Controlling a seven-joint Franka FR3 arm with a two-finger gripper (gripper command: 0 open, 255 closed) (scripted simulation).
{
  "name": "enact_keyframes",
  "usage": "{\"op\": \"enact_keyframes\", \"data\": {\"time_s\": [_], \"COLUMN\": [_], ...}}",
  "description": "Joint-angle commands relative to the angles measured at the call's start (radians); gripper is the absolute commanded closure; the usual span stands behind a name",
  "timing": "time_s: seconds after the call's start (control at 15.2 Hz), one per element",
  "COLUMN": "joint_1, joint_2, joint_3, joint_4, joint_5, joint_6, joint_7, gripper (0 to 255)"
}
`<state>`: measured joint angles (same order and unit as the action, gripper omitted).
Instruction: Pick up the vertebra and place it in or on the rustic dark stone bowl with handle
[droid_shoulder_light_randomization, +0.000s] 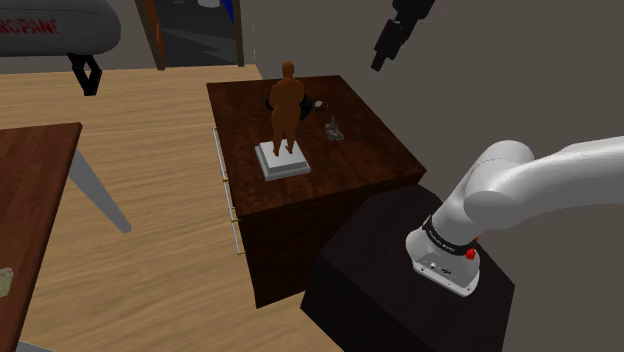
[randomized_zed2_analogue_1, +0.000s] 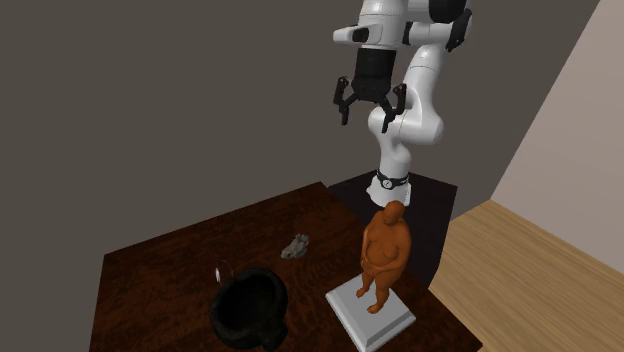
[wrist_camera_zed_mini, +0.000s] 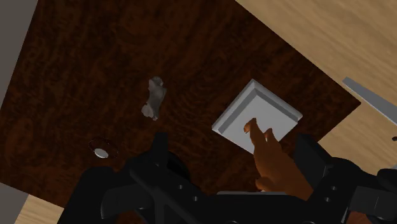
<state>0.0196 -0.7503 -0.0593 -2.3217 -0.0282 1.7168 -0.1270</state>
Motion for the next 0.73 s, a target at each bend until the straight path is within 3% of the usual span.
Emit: {"op": "enact_keyframes", "data": {"time_s": [0.0, 0.66], "joint_1": [0.0, -0.015], "joint_2": [0.0, 0.253], "joint_3": [0.0, -0.078], "joint_4": [0.0, -0.082], "joint_5": [0.0, -0.024], "joint_6": [0.0, 0.249], "joint_7": [0.0, -0.076], "gripper": [0, 0]}}
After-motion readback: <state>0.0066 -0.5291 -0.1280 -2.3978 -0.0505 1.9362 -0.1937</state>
